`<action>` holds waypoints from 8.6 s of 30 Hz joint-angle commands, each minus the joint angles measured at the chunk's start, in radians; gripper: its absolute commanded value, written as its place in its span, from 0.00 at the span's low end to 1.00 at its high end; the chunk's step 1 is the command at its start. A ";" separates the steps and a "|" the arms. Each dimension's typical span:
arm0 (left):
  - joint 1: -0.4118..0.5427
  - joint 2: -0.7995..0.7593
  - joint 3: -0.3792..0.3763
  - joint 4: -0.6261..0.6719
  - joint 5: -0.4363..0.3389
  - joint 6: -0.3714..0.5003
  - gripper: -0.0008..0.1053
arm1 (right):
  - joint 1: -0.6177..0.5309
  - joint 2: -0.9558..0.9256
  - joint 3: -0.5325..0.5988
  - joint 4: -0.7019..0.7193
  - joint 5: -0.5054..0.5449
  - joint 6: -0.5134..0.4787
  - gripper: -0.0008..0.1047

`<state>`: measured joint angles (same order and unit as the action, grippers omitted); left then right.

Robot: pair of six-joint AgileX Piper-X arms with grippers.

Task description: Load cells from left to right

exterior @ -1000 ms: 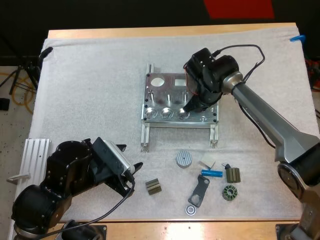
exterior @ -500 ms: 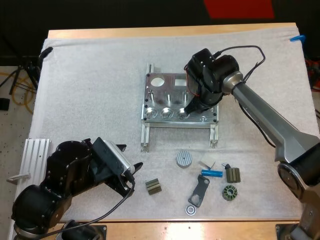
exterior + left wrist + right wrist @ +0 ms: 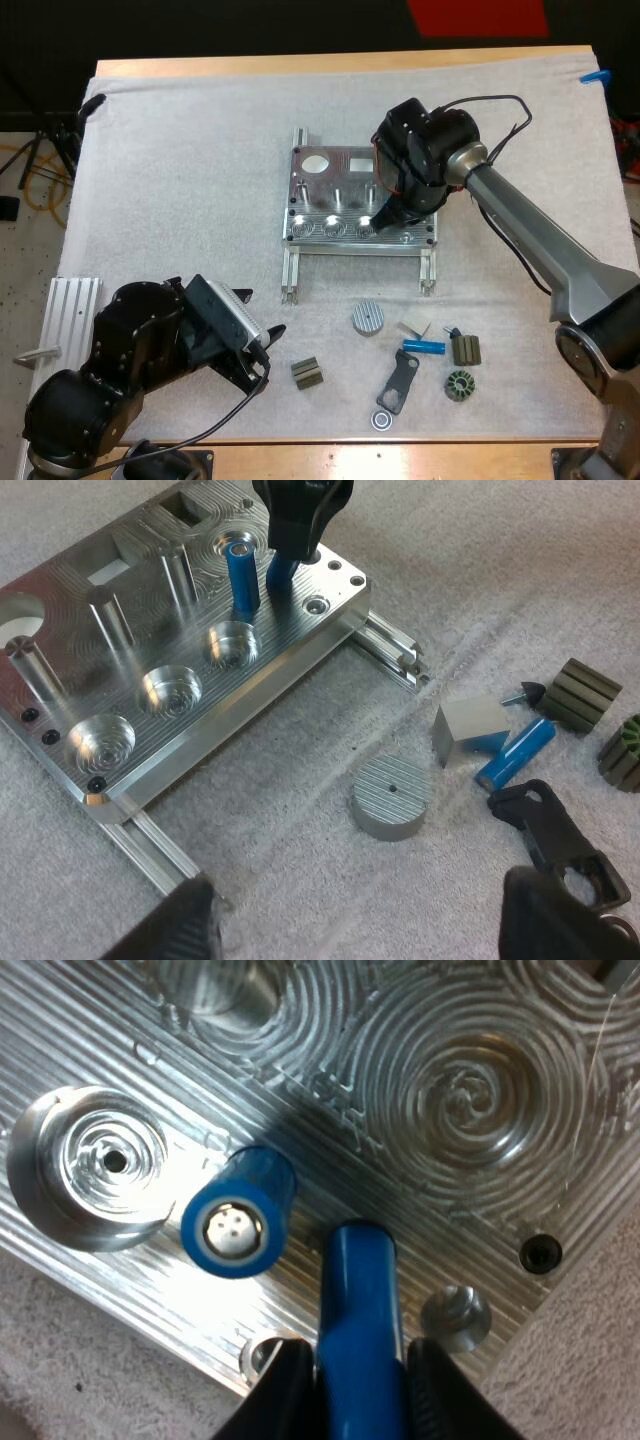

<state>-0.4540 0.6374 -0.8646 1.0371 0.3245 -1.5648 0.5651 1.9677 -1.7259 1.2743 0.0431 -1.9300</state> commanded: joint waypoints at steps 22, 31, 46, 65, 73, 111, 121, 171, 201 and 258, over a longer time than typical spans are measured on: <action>0.000 -0.001 -0.005 -0.003 0.002 -0.001 0.57 | -0.003 0.045 -0.002 -0.105 0.013 0.049 0.01; 0.000 -0.001 -0.005 -0.003 0.002 -0.001 0.57 | -0.003 0.045 -0.002 -0.088 0.032 0.071 0.01; 0.000 -0.001 -0.005 -0.003 0.002 -0.001 0.57 | -0.003 0.032 -0.002 -0.074 0.069 0.063 0.79; 0.000 -0.001 -0.005 -0.001 0.002 -0.001 0.57 | -0.003 -0.309 0.017 -0.073 0.000 0.074 0.85; 0.000 -0.001 -0.005 -0.001 0.002 0.001 0.57 | 0.000 -0.516 0.178 -0.096 -0.001 0.095 0.85; -0.242 0.386 -0.067 -0.256 0.043 0.151 0.56 | 0.000 -1.511 0.786 0.047 -0.241 0.207 0.85; -0.282 0.741 -0.231 -0.190 0.022 0.366 0.38 | -0.002 -1.594 0.794 0.047 -0.196 0.230 0.85; -0.563 1.143 -0.305 -0.203 -0.173 0.367 0.21 | -0.002 -1.593 0.794 0.047 -0.198 0.275 0.85; -0.561 1.290 -0.355 -0.144 -0.374 0.305 0.24 | -0.002 -1.593 0.794 0.047 -0.204 0.270 0.85; -0.535 1.253 -0.415 0.034 -0.267 0.463 0.24 | -0.002 -1.593 0.827 0.047 -0.128 0.227 0.85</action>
<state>-0.9897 1.8922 -1.2809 1.0713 0.0500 -1.1006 0.5620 0.3798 -0.8969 1.3268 -0.0853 -1.6895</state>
